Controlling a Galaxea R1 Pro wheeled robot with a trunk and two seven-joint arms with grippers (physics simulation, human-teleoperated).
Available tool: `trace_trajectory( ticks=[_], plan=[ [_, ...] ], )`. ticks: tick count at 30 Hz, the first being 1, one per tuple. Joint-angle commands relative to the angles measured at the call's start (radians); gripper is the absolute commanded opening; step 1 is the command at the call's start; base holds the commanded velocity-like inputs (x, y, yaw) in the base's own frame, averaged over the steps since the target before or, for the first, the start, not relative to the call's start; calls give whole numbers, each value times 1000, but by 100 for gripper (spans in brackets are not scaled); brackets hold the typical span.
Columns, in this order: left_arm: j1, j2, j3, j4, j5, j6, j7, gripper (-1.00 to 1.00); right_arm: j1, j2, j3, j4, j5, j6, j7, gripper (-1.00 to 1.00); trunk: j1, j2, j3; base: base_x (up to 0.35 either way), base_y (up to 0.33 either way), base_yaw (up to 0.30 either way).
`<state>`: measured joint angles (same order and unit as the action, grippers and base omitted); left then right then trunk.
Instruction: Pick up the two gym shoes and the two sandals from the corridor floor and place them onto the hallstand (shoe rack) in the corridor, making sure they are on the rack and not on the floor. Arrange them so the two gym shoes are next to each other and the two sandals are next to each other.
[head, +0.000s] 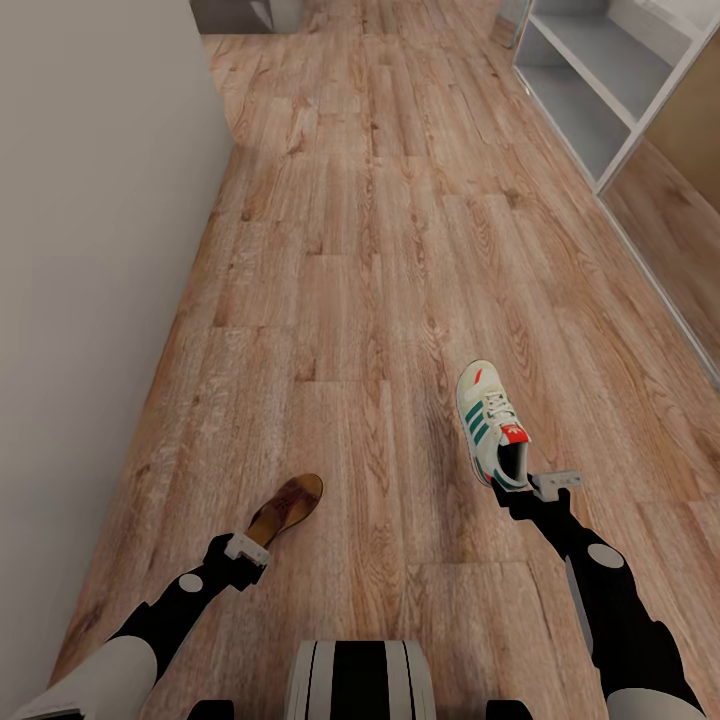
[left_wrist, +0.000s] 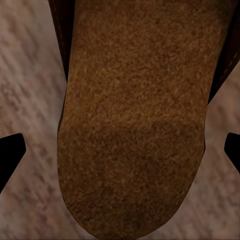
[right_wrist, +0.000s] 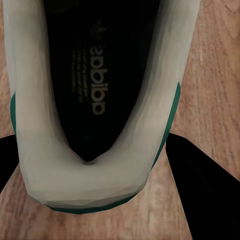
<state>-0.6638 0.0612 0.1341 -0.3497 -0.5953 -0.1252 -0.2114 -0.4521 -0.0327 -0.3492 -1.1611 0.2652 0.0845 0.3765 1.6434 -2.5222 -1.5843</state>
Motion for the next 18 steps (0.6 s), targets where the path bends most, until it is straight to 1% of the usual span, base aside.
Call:
trace_trajectory(
  ticks=[1, 2, 3, 18],
  plan=[
    [0, -1, 9, 0, -9, -4, -6, 100, 0, 0, -2, -2, 6, 4, 7, -100, 0, 0, -1, 0, 0, 0],
    [0, -1, 9, 0, -10, -4, -6, 100, 0, 0, -2, -2, 6, 4, 7, -100, 0, 0, -1, 0, 0, 0],
    [0, -2, 8, 1, -10, -4, -6, -100, 0, 0, -2, -2, 6, 4, 7, -100, 0, 0, -1, 0, 0, 0],
    [0, -2, 15, 0, -7, -5, -4, -100, 0, 0, -2, -2, 6, 4, 7, -100, 0, 0, -1, 0, 0, 0]
  ],
)
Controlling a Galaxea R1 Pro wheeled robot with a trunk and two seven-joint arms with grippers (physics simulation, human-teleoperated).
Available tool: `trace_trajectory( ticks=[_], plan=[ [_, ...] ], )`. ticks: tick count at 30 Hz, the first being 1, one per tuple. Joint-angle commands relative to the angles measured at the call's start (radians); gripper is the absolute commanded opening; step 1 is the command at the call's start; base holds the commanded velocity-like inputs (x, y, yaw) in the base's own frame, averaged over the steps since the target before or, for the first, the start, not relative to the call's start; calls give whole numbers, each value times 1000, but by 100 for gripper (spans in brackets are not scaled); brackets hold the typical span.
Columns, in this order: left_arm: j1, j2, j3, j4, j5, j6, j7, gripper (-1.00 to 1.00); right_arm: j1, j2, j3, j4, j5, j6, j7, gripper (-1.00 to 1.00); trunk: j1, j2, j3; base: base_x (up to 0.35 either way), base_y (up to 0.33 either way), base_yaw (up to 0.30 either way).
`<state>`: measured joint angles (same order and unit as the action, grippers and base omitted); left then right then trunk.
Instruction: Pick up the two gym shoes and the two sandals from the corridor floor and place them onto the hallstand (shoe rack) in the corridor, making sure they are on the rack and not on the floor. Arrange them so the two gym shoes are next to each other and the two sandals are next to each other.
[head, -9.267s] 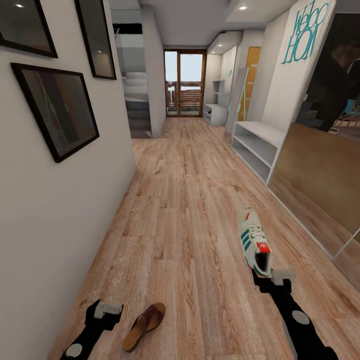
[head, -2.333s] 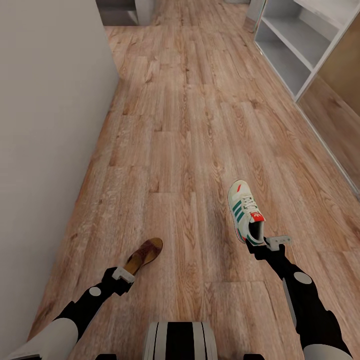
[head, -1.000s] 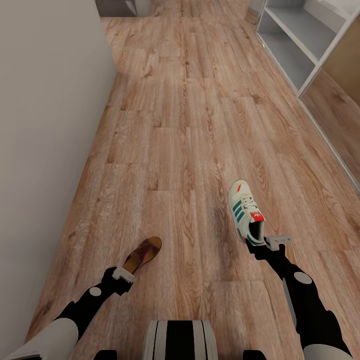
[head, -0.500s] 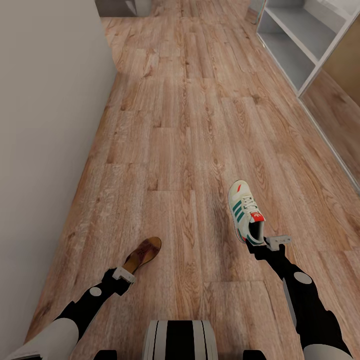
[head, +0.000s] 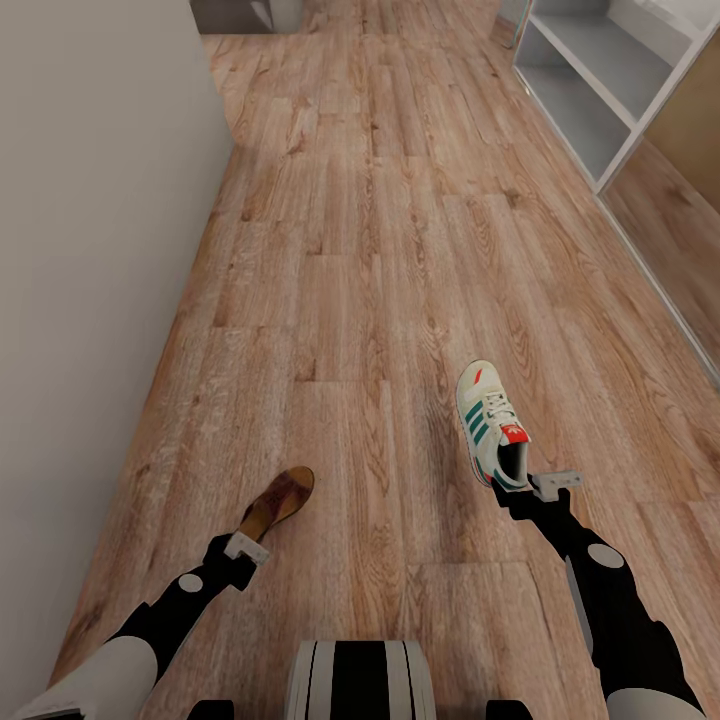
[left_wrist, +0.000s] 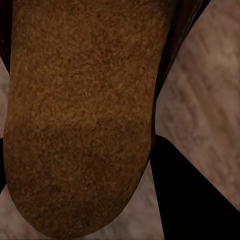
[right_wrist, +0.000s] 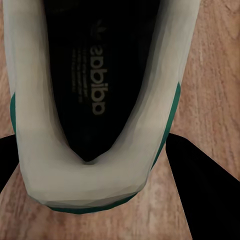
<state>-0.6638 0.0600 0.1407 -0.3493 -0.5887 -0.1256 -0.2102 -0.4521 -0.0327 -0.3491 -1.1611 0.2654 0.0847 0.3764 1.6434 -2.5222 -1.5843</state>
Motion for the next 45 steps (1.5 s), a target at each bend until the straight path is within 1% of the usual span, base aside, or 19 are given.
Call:
trace_trajectory(
  ticks=[1, 15, 20, 22, 23, 25, 26, 27, 28, 30, 32, 35, 43, 45],
  plan=[
    [0, -1, 9, 0, -13, -5, -5, -100, 0, 0, -2, -2, 6, 4, 7, -100, 0, 0, -1, 0, 0, 0],
    [3, -1, 17, -3, -2, -6, -5, -100, 0, 1, -1, -1, 6, 3, 7, -100, 0, 0, -1, 0, 0, 0],
    [3, -8, 21, -49, -1, 0, -5, -100, 0, 2, -1, -1, 6, 3, 7, -100, 0, 0, -1, 0, 0, 0],
    [3, -14, 22, -90, 2, 5, -5, -100, 0, 3, -1, 0, 6, 3, 7, -100, 0, 0, -1, 0, 0, 0],
    [2, -20, 24, -130, 16, 9, -4, -100, 0, 3, -1, 0, 6, 3, 7, -100, 0, 0, -1, 0, 0, 0],
    [2, -24, 24, -160, 51, 14, -4, -100, 0, 3, -1, 0, 6, 3, 7, -100, 0, 0, -1, 0, 0, 0],
    [1, -25, 24, -168, 63, 17, -4, -100, 0, 3, -1, 0, 6, 3, 7, -100, 0, 0, -1, 0, 0, 0],
    [1, -27, 24, -191, 98, 30, -4, -100, 0, 4, -1, 0, 6, 3, 8, -100, 0, 0, -1, 0, 0, 0],
    [1, -27, 23, -207, 119, 43, -4, -100, 0, 4, -1, 0, 6, 3, 7, -100, 0, 0, -1, 0, 0, 0],
    [1, -28, 22, -228, 142, 60, -4, -100, 0, 4, -1, 1, 6, 3, 8, -100, 0, 0, -1, 0, 0, 0],
    [1, -29, 20, -241, 155, 71, -5, -100, 0, 4, -1, 1, 6, 2, 8, -100, 0, 0, -1, 0, 0, 0],
    [1, -29, 18, -250, 165, 78, -6, -100, 0, 5, -1, 2, 7, 1, 8, -100, 0, 0, -1, 0, 0, 0],
    [1, -29, 16, -255, 170, 82, -5, -100, 0, 5, -1, -1, 7, 1, 8, -100, 0, 0, -1, 0, 0, 0],
    [1, -29, 17, -256, 170, 82, -5, -100, 0, 5, -1, -2, 6, 2, 8, -100, -1, 0, 7, 0, 0, 0]
  ],
)
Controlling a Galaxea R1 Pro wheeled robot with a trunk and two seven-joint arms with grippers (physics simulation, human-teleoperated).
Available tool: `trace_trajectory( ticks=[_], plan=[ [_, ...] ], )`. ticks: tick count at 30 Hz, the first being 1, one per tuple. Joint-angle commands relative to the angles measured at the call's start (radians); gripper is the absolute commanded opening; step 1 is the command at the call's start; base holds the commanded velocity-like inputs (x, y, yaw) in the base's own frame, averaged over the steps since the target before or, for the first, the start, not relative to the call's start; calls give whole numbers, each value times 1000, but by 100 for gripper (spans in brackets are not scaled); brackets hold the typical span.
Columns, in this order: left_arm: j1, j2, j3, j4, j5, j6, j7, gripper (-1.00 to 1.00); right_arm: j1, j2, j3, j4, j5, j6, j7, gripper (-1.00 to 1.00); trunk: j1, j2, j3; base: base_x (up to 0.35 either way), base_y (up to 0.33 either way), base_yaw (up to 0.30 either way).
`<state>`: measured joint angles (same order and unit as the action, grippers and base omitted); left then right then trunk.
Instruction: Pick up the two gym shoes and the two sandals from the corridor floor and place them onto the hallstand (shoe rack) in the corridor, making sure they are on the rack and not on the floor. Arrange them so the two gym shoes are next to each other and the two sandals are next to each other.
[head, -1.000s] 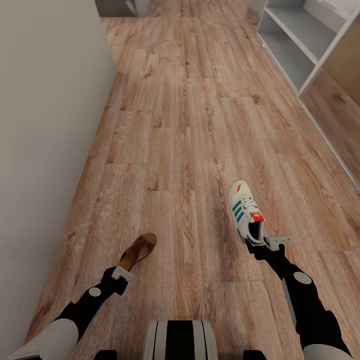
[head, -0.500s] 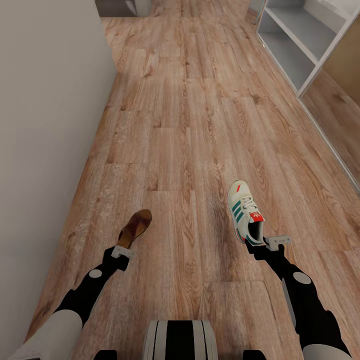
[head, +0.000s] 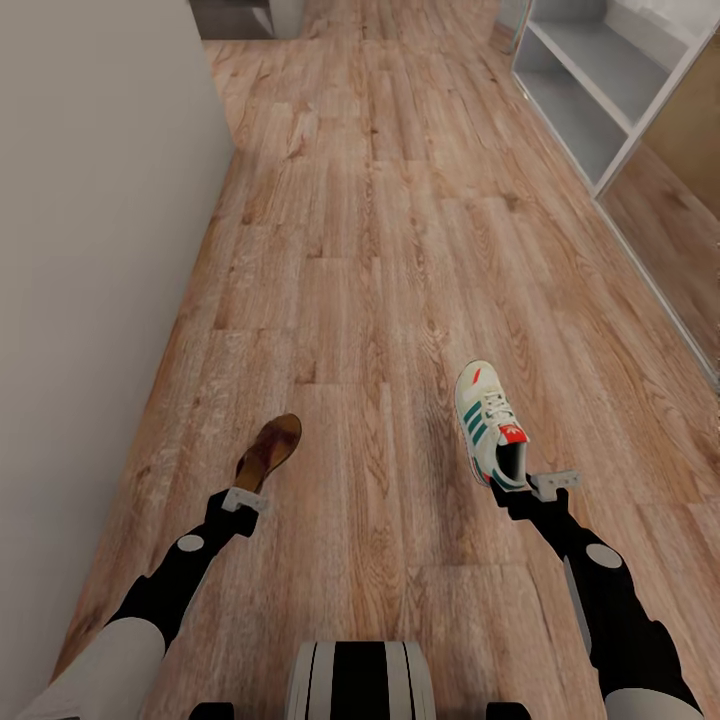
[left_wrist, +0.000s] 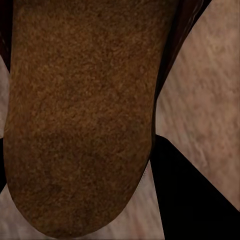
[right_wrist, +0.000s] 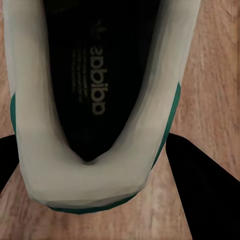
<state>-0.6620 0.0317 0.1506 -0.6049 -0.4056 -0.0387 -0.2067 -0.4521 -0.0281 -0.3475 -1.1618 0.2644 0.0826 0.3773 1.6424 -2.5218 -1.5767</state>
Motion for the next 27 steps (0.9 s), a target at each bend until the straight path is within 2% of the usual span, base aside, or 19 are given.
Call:
trace_trajectory(
  ticks=[1, 9, 12, 13, 14, 19, 21, 27],
  plan=[
    [0, -1, 7, 0, -13, -4, -8, -100, 0, 0, -2, -2, 6, 4, 7, -100, -1, 0, 3, 0, 0, 0],
    [1, 2, 7, 11, -12, -7, -8, -100, 0, 0, -2, -5, 6, 3, 8, -100, -4, 2, 34, 0, 0, 0],
    [7, 7, 20, 19, -9, -11, -7, -100, 1, 2, -2, -23, 7, 3, 6, -100, -5, 3, 50, 0, 0, 0],
    [35, 6, 61, 23, -9, -13, -5, -100, 2, 3, -2, -19, 7, 1, 6, -100, -6, 3, 56, 0, 0, 0],
    [44, 5, 68, 24, -9, -14, -5, -100, 3, 3, -2, -17, 8, 0, 6, -100, -6, 3, 61, 0, 0, 0],
    [86, 5, 79, 24, -7, -16, -4, -100, 4, 3, -9, -13, 6, -7, 3, -100, -9, 4, 88, 0, 0, 0],
    [103, 8, 82, 25, -1, -17, -4, -100, 4, 4, -24, -17, 6, -7, 1, -100, -10, 5, 99, 0, 0, 0],
    [159, 10, 114, 24, 35, -35, -3, -100, 4, 4, -60, -17, 9, -7, 0, -100, -12, 6, 132, 0, 0, 0]
  ],
)
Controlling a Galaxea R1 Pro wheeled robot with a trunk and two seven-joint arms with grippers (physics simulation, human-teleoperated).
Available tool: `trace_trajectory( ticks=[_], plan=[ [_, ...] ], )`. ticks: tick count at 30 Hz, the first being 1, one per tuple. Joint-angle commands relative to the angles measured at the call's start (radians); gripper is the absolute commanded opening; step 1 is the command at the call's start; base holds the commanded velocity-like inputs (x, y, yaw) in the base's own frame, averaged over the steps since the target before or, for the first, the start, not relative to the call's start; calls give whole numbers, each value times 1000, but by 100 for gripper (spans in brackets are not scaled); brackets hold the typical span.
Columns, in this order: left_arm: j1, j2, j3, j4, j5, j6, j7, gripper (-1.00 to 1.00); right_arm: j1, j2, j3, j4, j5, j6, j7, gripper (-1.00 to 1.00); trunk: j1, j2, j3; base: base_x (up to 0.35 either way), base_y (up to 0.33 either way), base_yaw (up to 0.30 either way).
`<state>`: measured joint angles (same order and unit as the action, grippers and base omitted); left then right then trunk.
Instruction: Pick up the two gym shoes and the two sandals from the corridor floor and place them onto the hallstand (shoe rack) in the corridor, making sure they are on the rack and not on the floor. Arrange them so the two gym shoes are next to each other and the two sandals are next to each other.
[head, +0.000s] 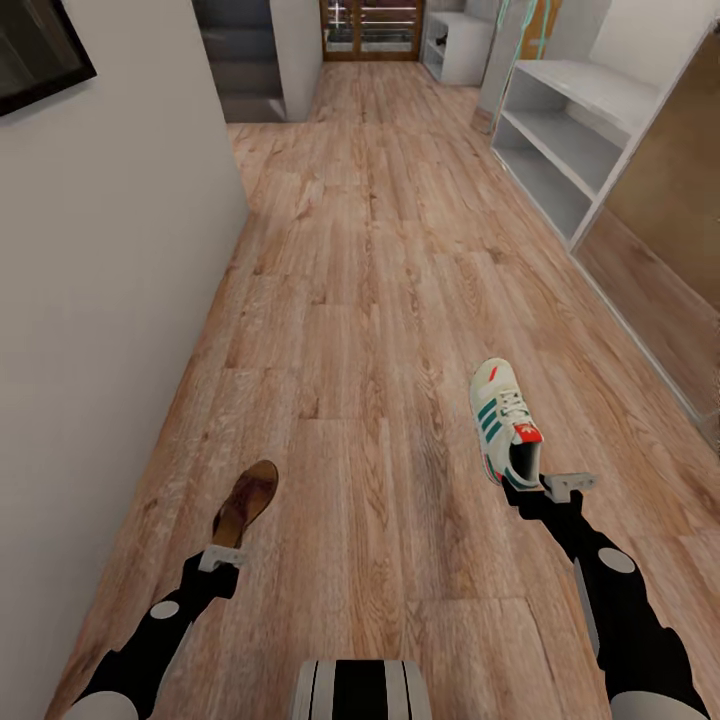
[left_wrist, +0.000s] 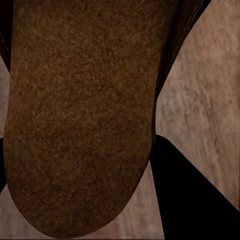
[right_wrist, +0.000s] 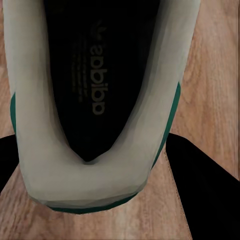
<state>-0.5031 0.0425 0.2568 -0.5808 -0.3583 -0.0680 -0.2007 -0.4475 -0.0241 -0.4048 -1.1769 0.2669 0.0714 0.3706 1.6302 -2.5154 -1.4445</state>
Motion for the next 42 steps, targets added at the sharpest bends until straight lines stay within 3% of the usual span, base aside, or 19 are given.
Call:
trace_trajectory(
  ticks=[1, 9, 18, 21, 23, 24, 26, 27, 28, 33, 42],
  plan=[
    [16, -1, 20, 0, -1, -22, -8, -100, 0, 0, -6, 6, 8, 4, 7, -100, -1, 0, 5, 0, 0, 0],
    [84, -7, 69, 1, 35, -139, 10, -100, 67, 0, -12, 37, 9, 0, 7, -100, -4, 2, 49, 0, 0, 0],
    [151, -10, 76, 1, 54, -184, 60, -100, 191, 1, -14, 43, 6, -63, 6, -100, -8, 4, 97, 0, 0, 0],
    [174, -10, 76, 5, 80, -222, 64, -100, 250, 3, -17, 56, 4, -145, 6, -100, -10, 5, 114, 0, 0, 0],
    [187, -10, 76, 44, 94, -241, 65, -100, 285, 15, -44, 100, 2, -201, 6, -100, -10, 5, 125, 0, 0, 0],
    [194, -6, 77, 111, 96, -300, 66, -100, 296, 25, -116, 211, 2, -253, 8, -100, -11, 5, 130, 0, 0, 0],
    [197, -5, 77, 141, 96, -330, 66, -100, 297, 26, -136, 263, 2, -290, 8, -100, -12, 6, 141, 0, 0, 0],
    [206, -4, 78, 176, 97, -359, 66, -100, 298, 27, -149, 329, 3, -359, 7, -100, -12, 6, 146, 0, 0, 0],
    [232, -4, 78, 203, 99, -384, 121, -100, 299, 24, -159, 485, 4, -529, -73, -100, -13, 6, 152, 0, 0, 0],
    [248, -7, 78, 221, 100, -399, 159, -100, 299, 27, -158, 537, 7, -583, -156, -100, -15, 8, 179, 0, 0, 0],
    [253, -9, 78, 306, 101, -519, 165, -100, 299, 27, -157, 577, 9, -592, -167, -100, -19, 10, 228, 0, 0, 0]
  ],
)
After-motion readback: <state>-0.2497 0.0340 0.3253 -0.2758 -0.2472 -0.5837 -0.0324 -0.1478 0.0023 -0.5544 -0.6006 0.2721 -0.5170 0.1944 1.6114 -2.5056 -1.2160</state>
